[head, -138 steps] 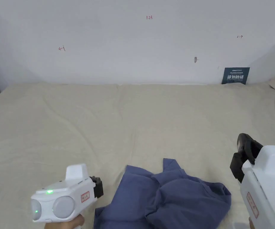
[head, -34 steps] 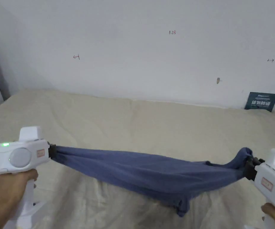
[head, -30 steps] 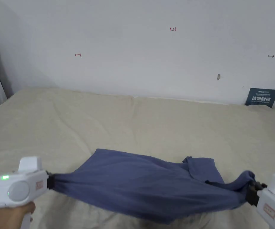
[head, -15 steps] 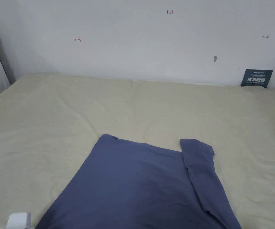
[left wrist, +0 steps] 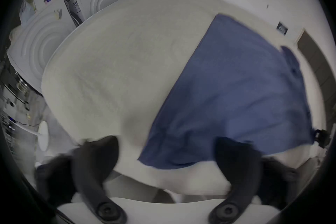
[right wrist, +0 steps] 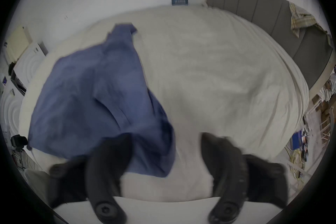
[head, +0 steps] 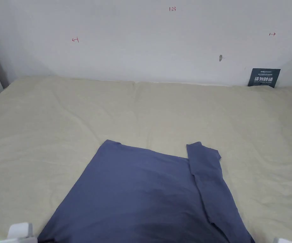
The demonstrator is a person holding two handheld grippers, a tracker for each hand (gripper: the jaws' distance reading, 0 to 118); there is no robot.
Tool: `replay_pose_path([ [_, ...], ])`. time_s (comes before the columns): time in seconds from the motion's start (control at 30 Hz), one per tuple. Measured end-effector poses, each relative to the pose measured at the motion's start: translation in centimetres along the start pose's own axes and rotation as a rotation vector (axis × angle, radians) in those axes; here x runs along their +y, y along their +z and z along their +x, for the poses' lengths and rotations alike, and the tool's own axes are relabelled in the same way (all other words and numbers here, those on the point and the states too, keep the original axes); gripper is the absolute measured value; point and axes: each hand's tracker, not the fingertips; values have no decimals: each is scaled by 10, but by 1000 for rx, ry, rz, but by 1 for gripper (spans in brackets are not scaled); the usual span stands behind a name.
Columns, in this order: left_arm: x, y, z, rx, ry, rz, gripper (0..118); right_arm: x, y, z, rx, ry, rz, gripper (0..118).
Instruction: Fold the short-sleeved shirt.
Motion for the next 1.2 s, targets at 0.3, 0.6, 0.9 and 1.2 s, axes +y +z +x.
replay_pose_path([
  [0.3,56,116,71,-153,-69,527,115,79,109,-29,69,87,529,105],
  [0.6,70,166,119,-188,-93,871,86,98,166,-57,-20,168,806,77],
  [0.9,71,148,133,-223,-101,820,0,98,159,-62,-40,157,816,1],
  [1.2,130,101,135,-262,-174,602,0,124,128,-64,-41,158,768,1],
])
